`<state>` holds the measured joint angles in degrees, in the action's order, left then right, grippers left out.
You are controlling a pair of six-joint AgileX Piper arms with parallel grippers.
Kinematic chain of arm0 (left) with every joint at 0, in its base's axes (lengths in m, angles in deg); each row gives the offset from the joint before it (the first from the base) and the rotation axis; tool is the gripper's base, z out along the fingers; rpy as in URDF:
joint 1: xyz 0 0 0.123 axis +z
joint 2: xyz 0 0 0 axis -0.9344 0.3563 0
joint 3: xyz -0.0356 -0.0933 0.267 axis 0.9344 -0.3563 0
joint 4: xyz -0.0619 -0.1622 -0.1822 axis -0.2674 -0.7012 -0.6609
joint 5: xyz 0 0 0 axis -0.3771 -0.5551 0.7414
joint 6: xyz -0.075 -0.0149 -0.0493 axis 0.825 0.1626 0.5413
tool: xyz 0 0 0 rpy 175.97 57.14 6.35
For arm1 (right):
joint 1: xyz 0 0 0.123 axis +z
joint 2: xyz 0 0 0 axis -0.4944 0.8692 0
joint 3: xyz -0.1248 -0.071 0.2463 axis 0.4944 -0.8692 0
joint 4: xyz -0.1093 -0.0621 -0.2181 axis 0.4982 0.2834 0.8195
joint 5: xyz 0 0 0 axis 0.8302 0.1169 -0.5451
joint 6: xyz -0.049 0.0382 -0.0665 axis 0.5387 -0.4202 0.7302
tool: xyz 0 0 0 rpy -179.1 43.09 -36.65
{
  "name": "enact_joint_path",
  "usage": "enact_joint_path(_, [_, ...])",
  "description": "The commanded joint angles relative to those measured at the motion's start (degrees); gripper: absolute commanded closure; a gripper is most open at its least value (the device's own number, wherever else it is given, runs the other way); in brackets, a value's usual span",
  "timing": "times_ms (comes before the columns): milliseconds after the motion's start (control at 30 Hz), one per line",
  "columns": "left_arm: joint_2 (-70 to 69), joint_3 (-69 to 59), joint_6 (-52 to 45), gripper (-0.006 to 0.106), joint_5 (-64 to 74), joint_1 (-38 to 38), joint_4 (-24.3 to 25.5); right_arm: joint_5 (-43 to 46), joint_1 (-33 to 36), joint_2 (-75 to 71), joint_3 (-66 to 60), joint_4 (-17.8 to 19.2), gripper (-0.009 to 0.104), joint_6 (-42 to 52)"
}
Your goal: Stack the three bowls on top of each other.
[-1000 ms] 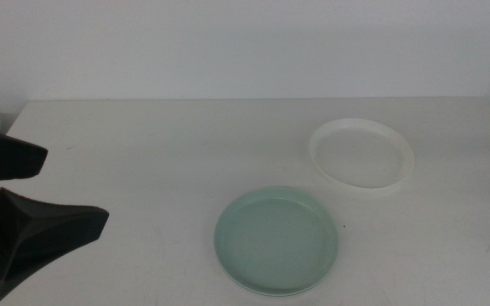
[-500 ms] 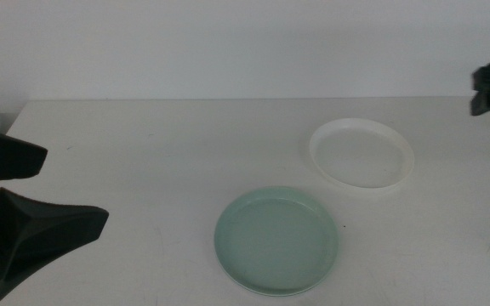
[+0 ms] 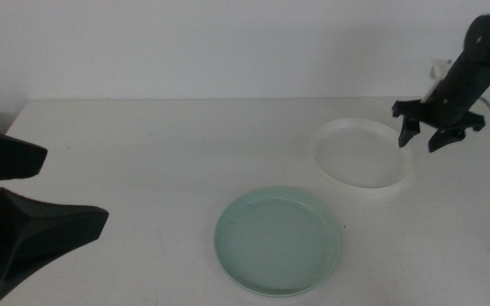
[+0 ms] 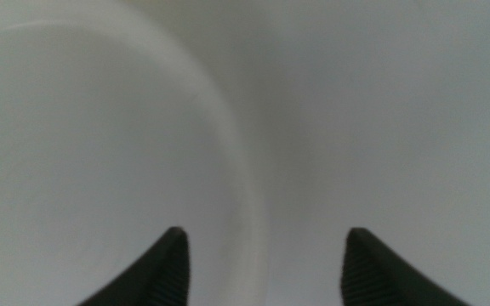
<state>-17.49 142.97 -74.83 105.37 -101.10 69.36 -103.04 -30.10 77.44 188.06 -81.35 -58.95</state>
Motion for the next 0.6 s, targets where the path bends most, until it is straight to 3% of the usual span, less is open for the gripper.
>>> enact_joint_path(0, [-0.3, 1.4, 0.3, -0.004, -3.0, -0.1, -1.0, 0.0, -0.4, -0.5, 4.6, -0.4, 0.056, 0.5])
enact_joint_path(300, [-0.3, 1.4, 0.3, -0.004, -3.0, -0.1, -1.0, 1.2, -0.4, 0.6, 5.2, -0.7, 0.096, 4.2])
enact_joint_path(467, [-0.3, 1.4, 0.3, -0.004, -3.0, -0.1, -1.0, -0.7, -0.4, -9.2, 0.9, -2.9, 0.096, 8.0])
enact_joint_path(567, [-0.3, 1.4, 0.3, -0.004, -3.0, -0.1, -1.0, 2.9, -0.1, -17.1, -5.8, -6.8, 0.096, 8.1])
